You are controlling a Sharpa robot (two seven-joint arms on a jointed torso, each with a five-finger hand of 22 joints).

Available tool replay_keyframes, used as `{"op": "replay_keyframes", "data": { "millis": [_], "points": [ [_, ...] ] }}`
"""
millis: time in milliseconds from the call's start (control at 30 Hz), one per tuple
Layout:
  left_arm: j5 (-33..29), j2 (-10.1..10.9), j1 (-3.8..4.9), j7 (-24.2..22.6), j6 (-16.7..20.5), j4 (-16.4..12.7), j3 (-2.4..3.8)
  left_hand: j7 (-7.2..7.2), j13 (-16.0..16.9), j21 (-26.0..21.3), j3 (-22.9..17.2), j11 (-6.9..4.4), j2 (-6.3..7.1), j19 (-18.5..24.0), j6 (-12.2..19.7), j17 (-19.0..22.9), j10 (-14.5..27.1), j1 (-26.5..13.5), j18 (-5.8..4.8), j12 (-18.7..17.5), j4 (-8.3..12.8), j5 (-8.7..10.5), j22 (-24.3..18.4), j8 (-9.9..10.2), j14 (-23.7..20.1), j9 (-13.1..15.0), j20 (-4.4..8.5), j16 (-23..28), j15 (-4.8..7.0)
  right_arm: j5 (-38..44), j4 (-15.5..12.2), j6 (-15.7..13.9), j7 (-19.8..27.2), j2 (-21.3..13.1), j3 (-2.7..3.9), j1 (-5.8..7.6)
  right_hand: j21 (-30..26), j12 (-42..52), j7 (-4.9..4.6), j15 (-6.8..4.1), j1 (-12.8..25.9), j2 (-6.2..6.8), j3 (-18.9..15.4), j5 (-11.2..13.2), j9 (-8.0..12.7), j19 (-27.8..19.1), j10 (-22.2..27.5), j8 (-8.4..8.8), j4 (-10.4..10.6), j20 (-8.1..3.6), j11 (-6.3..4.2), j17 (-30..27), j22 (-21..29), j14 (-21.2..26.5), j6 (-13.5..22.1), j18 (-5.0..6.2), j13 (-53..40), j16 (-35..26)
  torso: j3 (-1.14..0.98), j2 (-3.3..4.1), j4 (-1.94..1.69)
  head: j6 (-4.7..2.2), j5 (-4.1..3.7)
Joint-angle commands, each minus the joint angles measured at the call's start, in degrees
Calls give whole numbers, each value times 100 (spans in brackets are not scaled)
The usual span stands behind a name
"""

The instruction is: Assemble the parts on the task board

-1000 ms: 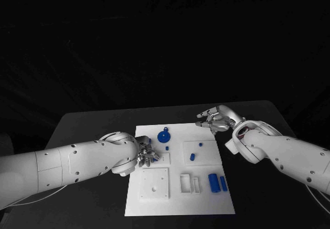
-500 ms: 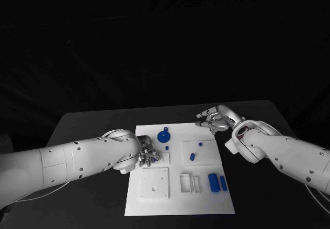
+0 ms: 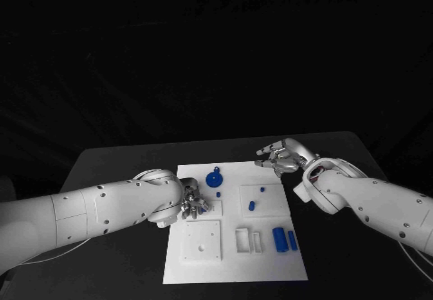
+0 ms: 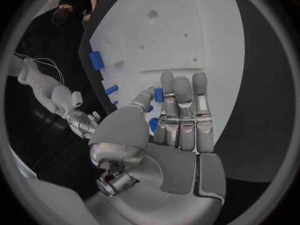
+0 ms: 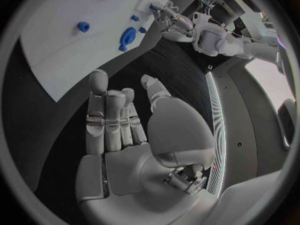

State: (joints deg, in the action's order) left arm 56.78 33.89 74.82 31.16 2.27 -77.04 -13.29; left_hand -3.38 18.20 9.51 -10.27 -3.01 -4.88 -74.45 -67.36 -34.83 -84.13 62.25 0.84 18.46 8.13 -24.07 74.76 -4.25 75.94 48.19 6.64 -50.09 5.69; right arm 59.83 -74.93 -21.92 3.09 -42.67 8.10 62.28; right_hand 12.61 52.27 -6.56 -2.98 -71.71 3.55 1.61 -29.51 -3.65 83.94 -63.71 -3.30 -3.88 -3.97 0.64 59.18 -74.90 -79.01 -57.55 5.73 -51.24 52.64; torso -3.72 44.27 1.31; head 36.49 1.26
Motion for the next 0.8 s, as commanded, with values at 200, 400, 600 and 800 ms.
{"op": "replay_keyframes", "data": {
  "millis": [200,400,600,800],
  "points": [
    [-18,-12,-58,76,29,41,-45,360,68,-148,341,-16,227,-77,-353,37,-114,127,-73,40,-710,381,-42,-15,-21,-1095,-1,6,-30,-16,5,86,16,-2,2,-20,-34,5,-18,-23,51,-6,-1,0,-9,137,35,-27,-35,-28,-3,-8,-149,30,-18,34,11,-42,7,-3,1,-17,-10],
    [-16,1,-58,90,64,43,-45,356,94,-220,570,-12,372,-95,-366,52,-86,180,-77,52,-1012,552,-46,-58,-37,-1222,-5,5,-34,-16,8,88,13,-13,2,-28,-45,4,-21,-21,50,-3,-5,-1,-9,137,36,-27,-35,-27,-1,-13,-147,33,-6,35,12,-48,10,1,1,-24,-13],
    [-8,20,-58,94,107,49,-45,361,109,-287,701,-14,413,-125,-366,64,-83,246,-78,59,-1225,603,-14,-124,-38,-1260,-5,-8,-35,-17,11,88,12,-17,2,-42,-45,4,-21,-21,50,-3,-5,-1,-9,137,36,-27,-35,-27,-1,-13,-147,33,-6,35,12,-48,11,0,-2,-34,-16],
    [-7,40,-59,90,162,47,-44,347,120,-311,830,-5,469,-137,-382,67,-88,103,-77,70,-1411,1157,1,-161,-40,-1246,-9,-12,-39,-17,17,87,14,-16,2,-58,-45,4,-21,-21,50,-3,-5,-1,-9,137,36,-27,-35,-27,-1,-13,-147,33,-6,35,12,-48,12,0,0,-33,-6]
  ]
}}
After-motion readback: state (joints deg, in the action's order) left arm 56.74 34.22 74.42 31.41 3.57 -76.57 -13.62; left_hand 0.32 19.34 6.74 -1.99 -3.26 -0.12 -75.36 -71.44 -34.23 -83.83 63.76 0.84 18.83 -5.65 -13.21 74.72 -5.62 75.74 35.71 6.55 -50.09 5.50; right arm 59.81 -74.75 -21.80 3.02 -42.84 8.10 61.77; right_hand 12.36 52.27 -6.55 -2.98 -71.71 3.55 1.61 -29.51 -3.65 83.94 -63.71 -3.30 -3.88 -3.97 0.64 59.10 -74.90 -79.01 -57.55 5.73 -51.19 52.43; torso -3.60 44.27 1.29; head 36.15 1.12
